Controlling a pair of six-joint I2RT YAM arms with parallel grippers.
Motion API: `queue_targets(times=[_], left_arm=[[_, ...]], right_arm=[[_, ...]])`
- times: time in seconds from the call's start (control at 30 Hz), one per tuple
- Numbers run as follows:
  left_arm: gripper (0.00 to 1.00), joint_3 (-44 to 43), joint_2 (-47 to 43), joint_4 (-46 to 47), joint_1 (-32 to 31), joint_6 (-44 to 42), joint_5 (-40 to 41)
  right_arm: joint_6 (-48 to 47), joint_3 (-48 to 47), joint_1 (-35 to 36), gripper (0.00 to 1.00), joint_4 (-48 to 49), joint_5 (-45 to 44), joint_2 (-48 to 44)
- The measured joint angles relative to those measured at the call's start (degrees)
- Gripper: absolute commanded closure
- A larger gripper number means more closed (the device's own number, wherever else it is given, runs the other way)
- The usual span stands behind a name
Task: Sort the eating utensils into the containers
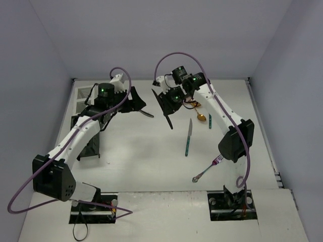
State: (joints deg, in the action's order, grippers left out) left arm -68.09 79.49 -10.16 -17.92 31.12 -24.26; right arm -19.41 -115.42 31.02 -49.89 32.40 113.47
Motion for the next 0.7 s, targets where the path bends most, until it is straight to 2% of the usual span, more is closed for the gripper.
queue_targets(times=[0.17,0.7], left_arm=[[0.31,-1.1,0.5,0.7,-0.8,0.8,0.6],[0.31,-1.2,0.7,3.7,-2.7,1.3,-0.1]], right_arm=[[0.6,-0.4,1.3,1.0,0.1,0.0,1.2],[1.4,-3.2,4.0,1.0,1.1,-2.4,2.7]])
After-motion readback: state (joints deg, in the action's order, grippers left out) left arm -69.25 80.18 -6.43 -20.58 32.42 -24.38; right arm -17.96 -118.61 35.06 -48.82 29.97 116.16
